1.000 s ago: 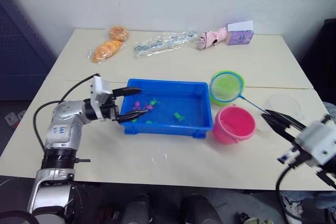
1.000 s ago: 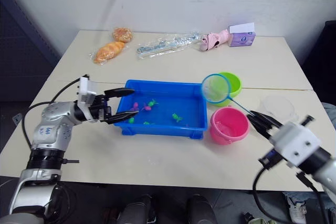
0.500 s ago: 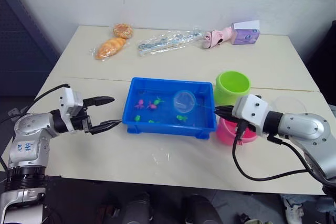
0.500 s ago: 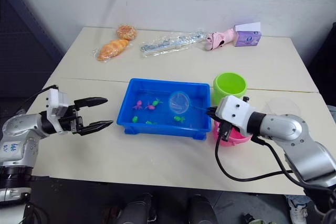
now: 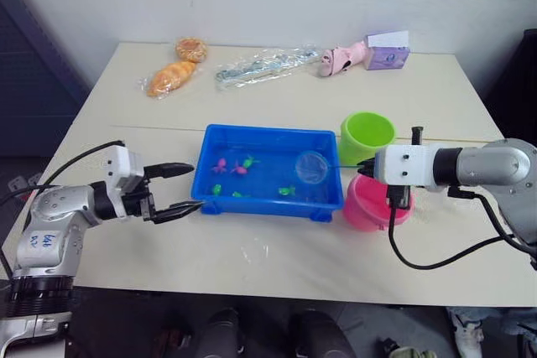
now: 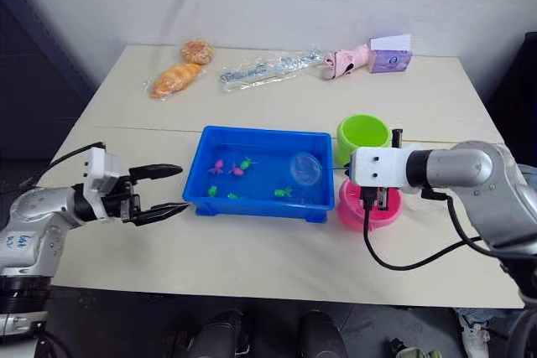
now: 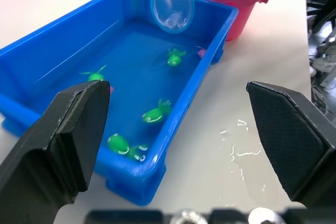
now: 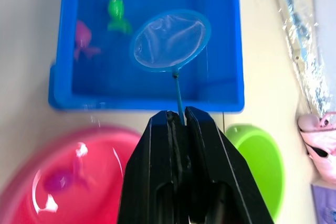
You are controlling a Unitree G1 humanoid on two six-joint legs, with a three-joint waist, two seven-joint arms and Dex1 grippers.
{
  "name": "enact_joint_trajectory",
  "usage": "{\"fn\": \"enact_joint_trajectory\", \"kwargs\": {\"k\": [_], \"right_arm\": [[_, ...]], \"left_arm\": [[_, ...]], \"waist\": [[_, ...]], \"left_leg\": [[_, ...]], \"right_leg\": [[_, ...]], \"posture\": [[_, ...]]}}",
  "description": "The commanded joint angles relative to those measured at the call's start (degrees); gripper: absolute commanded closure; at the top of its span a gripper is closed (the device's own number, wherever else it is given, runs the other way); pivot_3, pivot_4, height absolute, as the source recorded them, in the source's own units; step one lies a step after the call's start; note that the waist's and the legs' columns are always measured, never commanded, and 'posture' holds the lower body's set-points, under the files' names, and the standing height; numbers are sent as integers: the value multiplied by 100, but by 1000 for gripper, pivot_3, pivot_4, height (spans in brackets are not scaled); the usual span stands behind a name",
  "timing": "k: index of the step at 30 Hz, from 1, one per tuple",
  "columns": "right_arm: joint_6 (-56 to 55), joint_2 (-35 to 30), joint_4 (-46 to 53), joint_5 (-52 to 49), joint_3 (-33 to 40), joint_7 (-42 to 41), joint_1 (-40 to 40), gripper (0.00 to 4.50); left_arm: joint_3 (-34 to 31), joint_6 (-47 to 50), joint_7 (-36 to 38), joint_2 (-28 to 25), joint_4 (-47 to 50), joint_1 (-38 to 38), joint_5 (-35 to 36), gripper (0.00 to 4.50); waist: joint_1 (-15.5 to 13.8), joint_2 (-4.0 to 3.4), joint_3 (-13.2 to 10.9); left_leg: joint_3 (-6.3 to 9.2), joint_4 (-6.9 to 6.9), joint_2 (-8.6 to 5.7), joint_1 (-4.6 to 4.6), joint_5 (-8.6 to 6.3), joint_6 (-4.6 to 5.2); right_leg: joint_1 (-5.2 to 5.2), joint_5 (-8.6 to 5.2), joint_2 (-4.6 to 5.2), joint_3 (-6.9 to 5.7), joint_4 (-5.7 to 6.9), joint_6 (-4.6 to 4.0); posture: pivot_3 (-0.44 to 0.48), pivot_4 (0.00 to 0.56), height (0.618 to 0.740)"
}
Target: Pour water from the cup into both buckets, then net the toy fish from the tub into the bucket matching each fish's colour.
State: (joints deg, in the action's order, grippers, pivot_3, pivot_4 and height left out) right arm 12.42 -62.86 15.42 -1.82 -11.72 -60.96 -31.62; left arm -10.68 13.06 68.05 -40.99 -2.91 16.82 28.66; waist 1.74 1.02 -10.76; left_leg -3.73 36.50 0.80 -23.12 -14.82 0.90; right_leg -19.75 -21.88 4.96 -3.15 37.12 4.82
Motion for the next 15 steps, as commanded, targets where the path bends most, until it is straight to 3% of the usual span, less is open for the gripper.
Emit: {"fn": "enact_joint_trajectory", "kwargs": {"k": [1, 15], "right_arm": [[51, 48, -16, 347, -262, -385, -466, 4500], [412, 374, -177, 1426, -1185, -1470, -1285, 4500]], "left_arm": [[161, -146, -53, 86, 141, 197, -88, 27], [501, -647, 113, 319, -469, 723, -342, 27]], "waist": [[3, 0, 0], [-11, 0, 0]], "left_leg": [[-1, 0, 0, 0, 0, -1], [-2, 8, -1, -4, 1, -3]], "right_leg": [[-1, 0, 0, 0, 1, 0], [-6, 0, 0, 0, 10, 0]], "posture": [[0, 150, 740], [0, 150, 740]]}}
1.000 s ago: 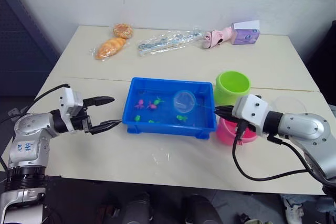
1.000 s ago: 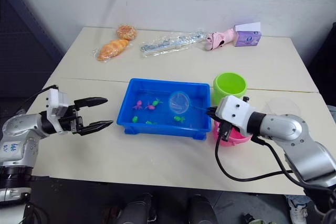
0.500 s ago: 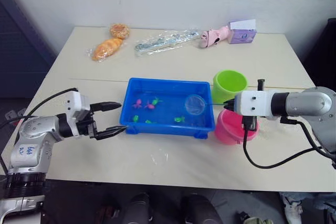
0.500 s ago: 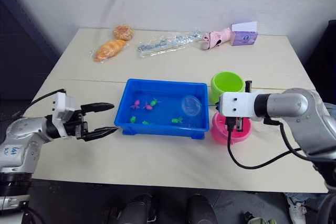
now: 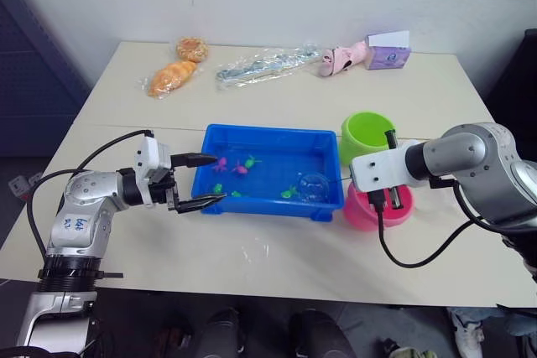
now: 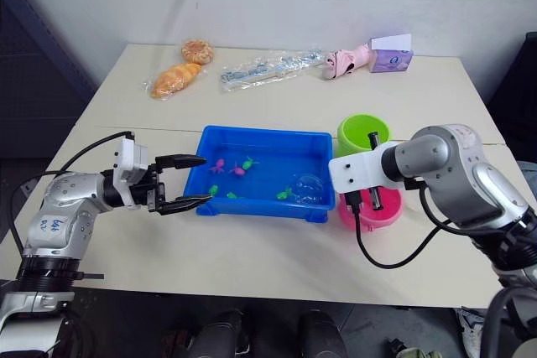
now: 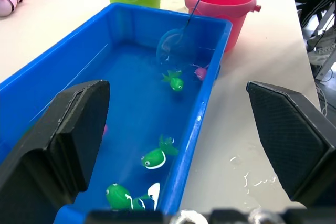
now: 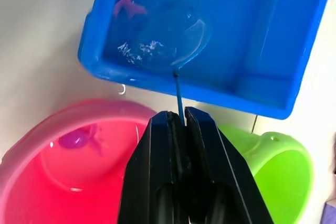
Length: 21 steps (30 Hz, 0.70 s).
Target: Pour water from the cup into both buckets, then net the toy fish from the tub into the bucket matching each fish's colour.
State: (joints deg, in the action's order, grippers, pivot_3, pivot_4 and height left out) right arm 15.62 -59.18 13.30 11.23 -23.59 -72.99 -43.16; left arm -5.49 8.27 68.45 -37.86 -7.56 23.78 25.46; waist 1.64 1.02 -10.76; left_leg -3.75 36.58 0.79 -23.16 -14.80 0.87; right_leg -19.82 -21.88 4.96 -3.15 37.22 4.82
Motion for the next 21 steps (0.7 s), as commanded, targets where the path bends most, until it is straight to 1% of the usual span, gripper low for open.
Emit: {"fn": "enact_joint_trajectory", "kwargs": {"k": [1, 7, 10, 15, 21], "right_arm": [[165, 27, 46, 89, -12, -378, -163, 4500], [882, 56, 215, -336, 123, -967, -163, 4500], [1129, 82, 226, -512, 192, -1061, -165, 4500], [1446, 222, 119, -722, 329, -974, -211, 4500], [1714, 440, -115, -1052, 693, -697, -197, 4500]], "left_arm": [[-13, -210, 96, 10, -46, 17, -31, 27], [-5, -368, 164, 54, -205, -31, -53, 27], [-2, -385, 160, 79, -219, -40, -61, 27], [-6, -433, 157, 105, -262, -62, -81, 27], [-31, -476, 148, 93, -324, -64, -94, 27]], "waist": [[-2, 0, 0], [-15, 0, 0], [-11, 0, 0], [-4, 0, 0], [5, 0, 0]], "left_leg": [[0, 0, 0, 0, 0, 0], [3, 12, 0, 0, -2, 3], [5, 33, 0, -2, -14, 9], [5, 42, 0, -2, -23, 12], [3, 43, 0, -2, -23, 11]], "right_leg": [[0, 0, 0, 0, 1, 0], [3, 0, 1, -2, 10, 0], [7, 0, 4, -3, 12, 0], [9, 0, 5, -3, 14, 0], [6, 0, 5, -2, 19, 0]], "posture": [[0, 150, 740], [0, 150, 740], [0, 150, 740], [0, 150, 740], [0, 150, 740]]}}
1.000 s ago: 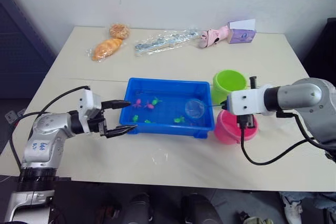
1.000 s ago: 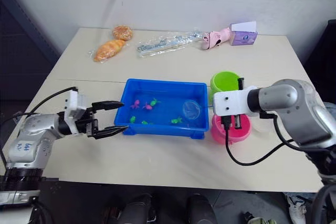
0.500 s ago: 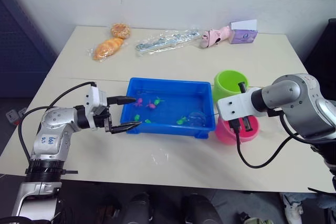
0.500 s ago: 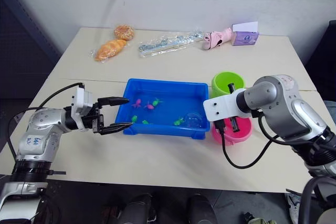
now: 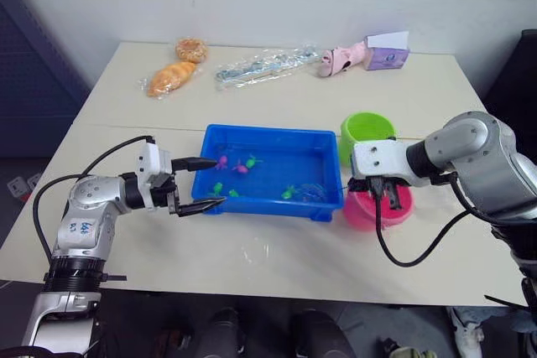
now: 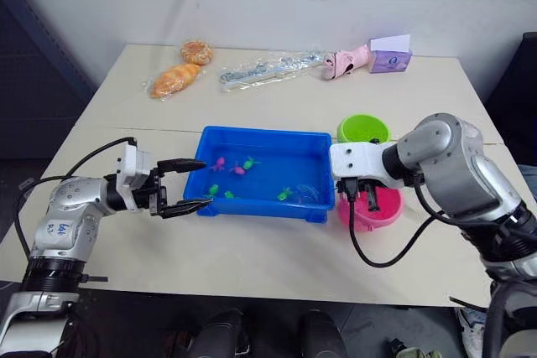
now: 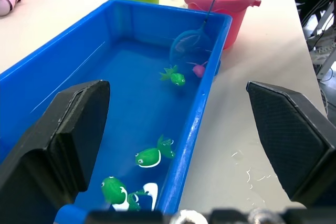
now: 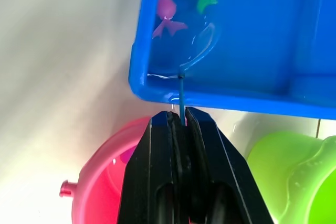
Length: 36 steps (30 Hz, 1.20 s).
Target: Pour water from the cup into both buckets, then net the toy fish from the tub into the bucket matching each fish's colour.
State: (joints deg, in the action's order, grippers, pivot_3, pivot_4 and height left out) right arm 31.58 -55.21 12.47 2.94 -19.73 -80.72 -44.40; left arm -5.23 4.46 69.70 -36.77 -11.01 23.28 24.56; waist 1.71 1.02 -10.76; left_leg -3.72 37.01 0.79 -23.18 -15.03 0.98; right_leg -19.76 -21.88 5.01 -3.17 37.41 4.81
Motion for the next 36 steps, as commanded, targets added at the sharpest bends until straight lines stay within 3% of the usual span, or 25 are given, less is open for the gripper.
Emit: {"fn": "enact_joint_trajectory", "kwargs": {"k": [1, 14, 27, 36], "right_arm": [[149, 49, -55, -264, 342, 97, -47, 4500], [657, 348, -306, -1018, 858, 628, 372, 4500], [-353, 561, -346, -852, 607, 909, 397, 4500], [-806, 603, -391, -218, 166, 1133, 283, 4500]], "left_arm": [[-56, -102, 23, -16, 9, -10, -4, 27], [-72, -158, 32, -48, -109, 12, -15, 27], [-117, -202, 80, -83, -138, -55, 7, 27], [-176, -204, 124, -117, -92, -170, 31, 27]], "waist": [[-4, 0, 0], [3, 0, 0], [-4, 0, 0], [-6, -1, -1]], "left_leg": [[0, 0, 0, 0, 0, 0], [0, 1, 0, -2, -1, 2], [-1, 1, 0, -2, -4, 5], [-1, 2, 0, -2, -5, 6]], "right_leg": [[0, 0, 0, -1, 1, 0], [-1, 0, 1, -1, 1, 0], [-1, 0, 1, -1, 1, 0], [-1, 0, 1, -1, 0, 0]], "posture": [[0, 150, 740], [0, 150, 740], [0, 150, 740], [0, 150, 740]]}}
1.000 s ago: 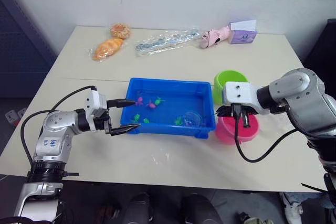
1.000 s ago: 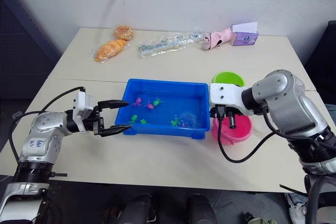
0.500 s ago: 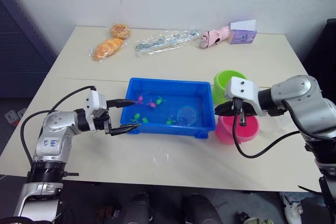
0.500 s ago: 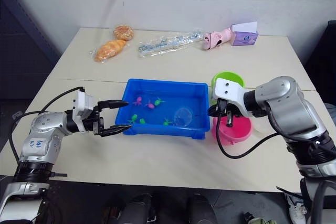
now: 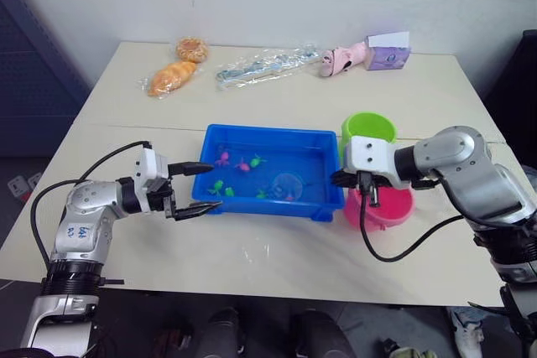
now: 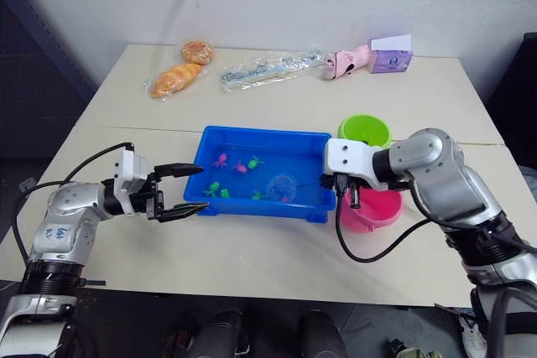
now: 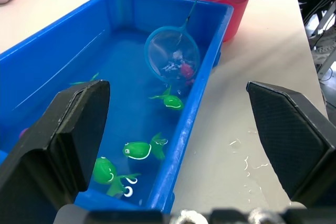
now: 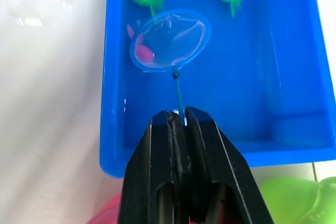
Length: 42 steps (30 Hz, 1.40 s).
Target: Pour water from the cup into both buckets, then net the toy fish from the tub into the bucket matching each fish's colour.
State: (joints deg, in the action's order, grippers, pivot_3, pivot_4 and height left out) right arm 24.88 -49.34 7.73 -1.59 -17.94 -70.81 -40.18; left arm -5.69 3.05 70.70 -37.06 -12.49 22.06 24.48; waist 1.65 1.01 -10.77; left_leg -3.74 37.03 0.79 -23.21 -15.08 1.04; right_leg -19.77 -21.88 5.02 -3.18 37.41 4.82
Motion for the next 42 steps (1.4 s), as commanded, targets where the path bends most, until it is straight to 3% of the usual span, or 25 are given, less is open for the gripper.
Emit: {"fn": "enact_joint_trajectory", "kwargs": {"k": [1, 14, 27, 35, 42], "right_arm": [[-147, 35, 50, 310, -40, 190, -179, 4500], [300, 150, 80, 247, -208, -189, -147, 4500], [1036, 460, 2, -440, 314, 12, -121, 4500], [909, 193, -370, -543, 747, 165, -206, 4500], [848, 145, -273, -518, 694, 235, -63, 4500]], "left_arm": [[-136, -65, 26, -90, 60, -58, 40, 27], [-164, -81, 31, -120, 76, -83, 40, 27], [-213, 4, -11, -121, 196, -137, 61, 27], [-252, 38, -37, -146, 280, -243, 72, 27], [-258, 55, -21, -175, 341, -316, 102, 27]], "waist": [[1, 0, 0], [0, -1, 0], [12, -1, -1], [2, -4, -2], [15, -4, -3]], "left_leg": [[0, 0, 0, 0, 0, 0], [1, -1, 0, 0, -2, -1], [1, -2, 0, 0, -5, -1], [2, -3, 0, -1, -7, 1], [1, -6, -1, -1, -8, 0]], "right_leg": [[0, 0, 0, 0, 0, 0], [0, 0, 0, 0, 0, 0], [-1, 0, 1, 0, -2, 0], [1, 0, 4, -2, -7, 0], [0, 0, 4, -2, -8, 0]], "posture": [[0, 150, 740], [0, 150, 740], [0, 150, 740], [0, 150, 740], [0, 150, 740]]}}
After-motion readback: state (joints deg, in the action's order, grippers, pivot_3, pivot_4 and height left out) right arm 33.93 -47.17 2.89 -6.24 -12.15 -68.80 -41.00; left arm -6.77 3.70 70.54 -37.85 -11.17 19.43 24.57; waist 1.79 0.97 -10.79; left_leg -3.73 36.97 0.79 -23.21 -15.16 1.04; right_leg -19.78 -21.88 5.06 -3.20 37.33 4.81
